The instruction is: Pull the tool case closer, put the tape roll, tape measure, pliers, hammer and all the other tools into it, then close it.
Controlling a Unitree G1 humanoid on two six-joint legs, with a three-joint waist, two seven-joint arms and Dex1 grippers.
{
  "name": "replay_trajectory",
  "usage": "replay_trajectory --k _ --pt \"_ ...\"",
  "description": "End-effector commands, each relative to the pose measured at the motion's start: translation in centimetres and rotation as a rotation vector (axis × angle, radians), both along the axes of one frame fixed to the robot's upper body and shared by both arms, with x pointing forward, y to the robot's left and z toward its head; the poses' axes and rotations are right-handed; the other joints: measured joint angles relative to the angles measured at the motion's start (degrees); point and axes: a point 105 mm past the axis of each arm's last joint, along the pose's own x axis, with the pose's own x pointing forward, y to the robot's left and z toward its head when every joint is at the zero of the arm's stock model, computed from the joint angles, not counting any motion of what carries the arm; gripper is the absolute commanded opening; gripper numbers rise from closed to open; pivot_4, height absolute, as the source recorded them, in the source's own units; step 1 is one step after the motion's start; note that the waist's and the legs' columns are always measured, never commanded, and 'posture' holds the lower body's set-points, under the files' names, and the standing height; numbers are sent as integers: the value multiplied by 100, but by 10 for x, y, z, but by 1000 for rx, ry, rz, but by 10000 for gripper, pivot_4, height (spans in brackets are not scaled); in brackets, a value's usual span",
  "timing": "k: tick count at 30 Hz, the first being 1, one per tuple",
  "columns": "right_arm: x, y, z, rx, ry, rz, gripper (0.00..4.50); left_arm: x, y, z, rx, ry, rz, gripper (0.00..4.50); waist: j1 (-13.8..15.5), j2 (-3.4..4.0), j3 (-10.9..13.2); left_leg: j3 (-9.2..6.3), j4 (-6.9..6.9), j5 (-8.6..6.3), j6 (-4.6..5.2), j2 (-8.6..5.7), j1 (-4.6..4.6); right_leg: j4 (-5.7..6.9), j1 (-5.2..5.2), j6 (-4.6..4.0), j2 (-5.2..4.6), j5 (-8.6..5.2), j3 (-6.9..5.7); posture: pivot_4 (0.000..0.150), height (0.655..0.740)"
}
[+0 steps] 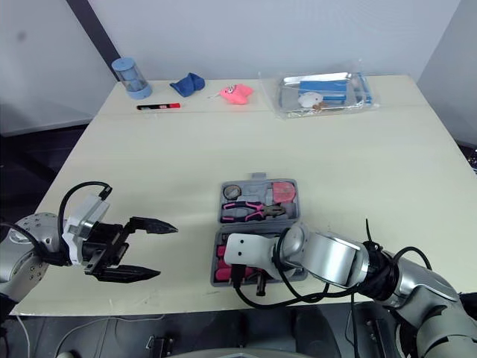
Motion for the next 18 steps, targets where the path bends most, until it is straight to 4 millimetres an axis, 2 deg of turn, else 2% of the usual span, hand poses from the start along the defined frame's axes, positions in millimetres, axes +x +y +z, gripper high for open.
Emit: replay_trajectory --k 1,3,4,5,6,11,14,17,18 --pt "-8 4 -7 -3 34 48 4136 -6 1 10 0 -34 -56 45000 -16 -1 0 0 0 0 0 0 0 0 0 0 0 0 0 1500 7400" --pt "-10 4 -9 1 34 61 14388 -6 2 10 0 -33 -53 45000 -42 -1 -1 0 0 0 0 0 0 1 0 0 0 0 0 1500 7400" --pt "-9 4 -9 6 28 63 17468 -5 2 10 -1 -33 -52 45000 -65 -1 -1 0 0 0 0 0 0 0 0 0 0 0 0 1500 7400" --pt "-8 4 -8 12 17 62 24245 -6 2 10 -2 -33 -50 45000 -69 -1 -1 0 -1 0 0 0 0 0 0 0 0 0 0 1500 7400" --pt "-5 5 -6 30 0 53 28331 -6 3 10 -4 -32 -48 45000 -85 -2 -1 0 -1 0 0 0 0 0 0 0 1 0 0 1500 7400" --pt "6 9 18 206 -41 5 29227 -6 3 9 -8 -24 -43 45000 -79 -2 -1 0 0 0 0 0 0 3 0 0 0 0 1 1500 7400" --pt "3 9 34 389 -8 -1 29227 -6 3 9 -13 -20 -42 45000 -66 -4 -2 1 0 0 0 -2 -3 0 0 0 -2 0 2 1500 7400" --pt "2 4 39 512 11 13 29227 -6 2 9 -17 -17 -43 45000 -57 -5 -3 3 -1 -1 1 -3 -2 -1 1 1 -2 0 2 1500 7400" --pt "0 1 37 528 35 16 26893 -6 2 8 -18 -16 -43 45000 -53 -6 -3 2 0 -1 1 -2 -2 -1 1 1 -1 0 2 1500 7400"
